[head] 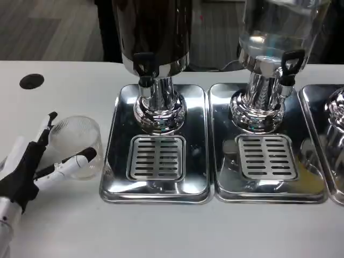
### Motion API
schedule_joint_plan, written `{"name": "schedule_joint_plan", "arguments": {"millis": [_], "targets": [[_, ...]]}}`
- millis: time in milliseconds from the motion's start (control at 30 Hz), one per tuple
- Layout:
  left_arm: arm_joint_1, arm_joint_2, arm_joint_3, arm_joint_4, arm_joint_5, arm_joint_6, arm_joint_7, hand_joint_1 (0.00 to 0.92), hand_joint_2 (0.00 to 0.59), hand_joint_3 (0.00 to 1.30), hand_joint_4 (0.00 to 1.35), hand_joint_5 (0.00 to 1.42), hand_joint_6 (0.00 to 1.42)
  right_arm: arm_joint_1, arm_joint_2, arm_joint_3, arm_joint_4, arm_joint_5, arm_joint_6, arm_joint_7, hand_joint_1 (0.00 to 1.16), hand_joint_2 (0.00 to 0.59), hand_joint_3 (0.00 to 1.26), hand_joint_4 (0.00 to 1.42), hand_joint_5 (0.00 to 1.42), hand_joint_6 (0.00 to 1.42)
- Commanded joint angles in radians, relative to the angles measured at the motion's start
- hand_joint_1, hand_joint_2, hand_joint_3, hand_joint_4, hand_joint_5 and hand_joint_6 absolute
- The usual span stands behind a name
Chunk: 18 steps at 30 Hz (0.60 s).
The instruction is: Grasp the cup under the faucet to collect the drink, then remove the cup.
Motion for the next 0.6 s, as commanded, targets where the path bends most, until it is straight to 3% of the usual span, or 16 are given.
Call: {"name": "schedule_joint_plan", "arguments": {"millis": [33, 600], "targets": [[0.01, -0.008, -0.007, -0.002, 0.009, 0.004, 0.007, 0.236, 0.033, 0.0, 0.08, 0.08, 0.15, 0.003, 0.008, -0.007, -0.009, 0.001, -0.023, 0.0, 0.58, 0.586, 0.33, 0.21, 0.12, 0.03], [-0.001, -0.022, -0.026, 0.008, 0.044, 0.045, 0.055, 0.227, 0.039, 0.0, 0.08, 0.08, 0.15, 0.005, 0.015, -0.011, 0.002, 0.0, -0.037, -0.001, 0.58, 0.586, 0.33, 0.21, 0.12, 0.03]]}}
